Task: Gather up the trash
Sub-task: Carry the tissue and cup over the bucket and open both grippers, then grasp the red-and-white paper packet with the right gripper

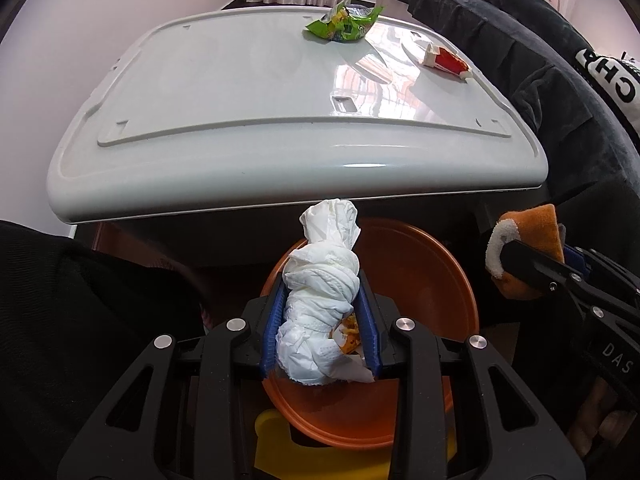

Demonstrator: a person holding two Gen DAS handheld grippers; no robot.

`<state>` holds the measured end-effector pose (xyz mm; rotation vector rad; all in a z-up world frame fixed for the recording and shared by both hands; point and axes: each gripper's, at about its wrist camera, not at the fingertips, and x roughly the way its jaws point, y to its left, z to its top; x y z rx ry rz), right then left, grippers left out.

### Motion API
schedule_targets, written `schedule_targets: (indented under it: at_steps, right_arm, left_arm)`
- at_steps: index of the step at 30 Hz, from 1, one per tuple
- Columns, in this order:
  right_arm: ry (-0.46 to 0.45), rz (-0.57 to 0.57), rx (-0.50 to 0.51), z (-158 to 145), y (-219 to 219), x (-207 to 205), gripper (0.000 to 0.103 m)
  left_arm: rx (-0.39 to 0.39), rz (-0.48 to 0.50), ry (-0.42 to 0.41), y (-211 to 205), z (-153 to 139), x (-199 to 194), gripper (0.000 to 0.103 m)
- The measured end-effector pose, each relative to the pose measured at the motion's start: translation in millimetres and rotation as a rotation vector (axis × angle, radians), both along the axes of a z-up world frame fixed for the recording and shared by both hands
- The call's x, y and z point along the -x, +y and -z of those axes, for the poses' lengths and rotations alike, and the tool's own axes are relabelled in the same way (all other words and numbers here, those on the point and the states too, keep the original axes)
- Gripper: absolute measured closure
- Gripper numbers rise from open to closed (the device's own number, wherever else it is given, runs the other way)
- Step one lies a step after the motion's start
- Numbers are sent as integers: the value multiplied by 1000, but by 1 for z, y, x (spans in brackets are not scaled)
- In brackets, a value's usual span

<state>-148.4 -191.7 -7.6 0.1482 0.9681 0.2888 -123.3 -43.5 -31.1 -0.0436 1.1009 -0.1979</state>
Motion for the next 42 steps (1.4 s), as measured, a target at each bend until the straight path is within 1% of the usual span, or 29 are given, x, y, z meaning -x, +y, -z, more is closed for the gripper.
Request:
schedule_targets:
  at_steps: [10, 12, 14, 15, 16, 17, 19, 23, 25, 26, 29, 30, 31, 33, 35, 37, 38, 40, 42]
  right_arm:
    - [5, -2, 0, 1, 0, 0, 70]
    - [15, -5, -3, 3, 1, 0, 68]
    - [27, -7, -3, 6, 2, -1, 59]
    - [27, -5, -7, 6, 1, -2, 54]
    - [22, 0, -7, 5, 0, -1, 44]
    - [14, 7, -13, 4, -1, 0, 44]
    - [10, 18, -24, 3, -5, 0, 44]
    - [18, 50, -74, -1, -17, -5, 44]
    - [12, 56, -80, -6, -23, -13, 44]
    - [-1, 59, -68, -12, -27, -22, 44]
    - [-28, 36, -24, -27, -37, -55, 43]
    - [-40, 35, -12, -32, -41, -66, 43]
    - [-48, 33, 1, -36, -45, -78, 42]
    - [-63, 35, 38, -45, -54, -108, 42]
    - [-83, 11, 94, -52, -60, -141, 38]
    - [-109, -18, 141, -56, -64, -171, 36]
    - [-110, -41, 165, -55, -66, -187, 31]
    - [-104, -68, 198, -51, -74, -215, 30]
    - [-91, -108, 226, -41, -83, -243, 30]
  left_arm:
    - [1, 4, 18, -1, 1, 0, 71]
    - [0, 8, 24, -2, 2, 0, 71]
    - [2, 11, 34, -2, 4, -1, 70]
    - [4, 13, 48, -2, 6, -2, 68]
    - [2, 9, 57, -2, 7, -3, 58]
    - [3, -3, 63, 0, 8, -3, 44]
    - [18, -23, 59, 5, 7, -4, 33]
    - [33, -50, 72, 12, 8, -6, 33]
    - [43, -51, 71, 15, 6, -10, 33]
    - [48, -48, 65, 15, 5, -12, 33]
    - [77, -35, -13, 21, -11, -22, 33]
    - [77, -33, -38, 22, -16, -25, 33]
    - [71, -28, -83, 23, -23, -30, 33]
    - [57, -34, -134, 23, -30, -34, 31]
    - [49, -44, -173, 24, -34, -37, 28]
    - [61, -46, -173, 25, -29, -39, 28]
    - [68, -43, -163, 25, -26, -39, 28]
    - [83, -29, -132, 24, -19, -42, 28]
    - [82, -11, -125, 19, -16, -42, 28]
